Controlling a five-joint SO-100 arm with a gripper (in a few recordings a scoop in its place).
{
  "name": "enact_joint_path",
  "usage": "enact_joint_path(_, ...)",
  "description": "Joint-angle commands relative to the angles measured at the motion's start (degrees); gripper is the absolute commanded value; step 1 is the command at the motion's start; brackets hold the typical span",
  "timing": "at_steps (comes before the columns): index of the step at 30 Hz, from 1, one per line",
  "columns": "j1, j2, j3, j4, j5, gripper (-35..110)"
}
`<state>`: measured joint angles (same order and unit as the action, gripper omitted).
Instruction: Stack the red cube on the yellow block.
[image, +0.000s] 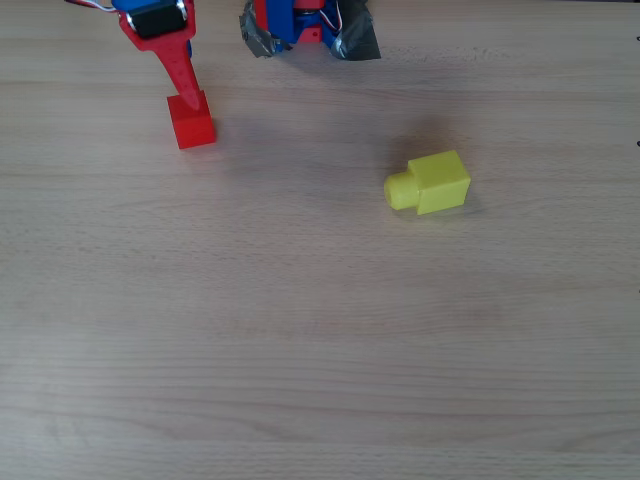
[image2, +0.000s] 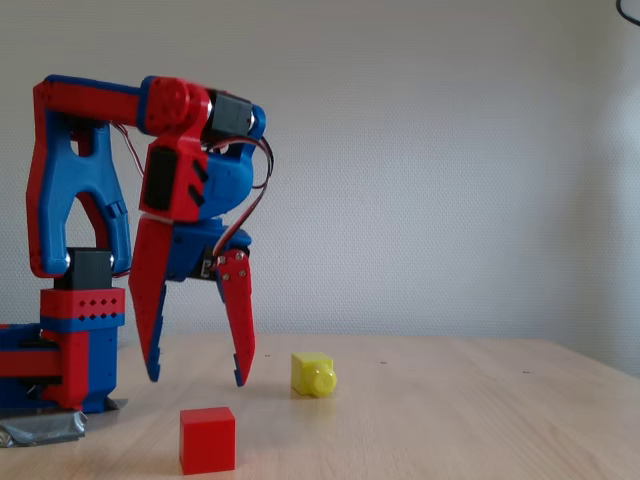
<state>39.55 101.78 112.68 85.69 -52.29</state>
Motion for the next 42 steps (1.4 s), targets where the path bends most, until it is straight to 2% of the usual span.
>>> enact_joint_path(1,0.79,1.49,0.0,-0.35,-1.58,30)
enact_joint_path(17,-1.58,0.97,3.6,-8.61,-1.93,34)
enact_joint_path(33,-0.09,-0.97,8.44,-12.39,-2.81,33)
enact_joint_path(42,1.23,-1.23,9.32,-14.68,-3.25,28)
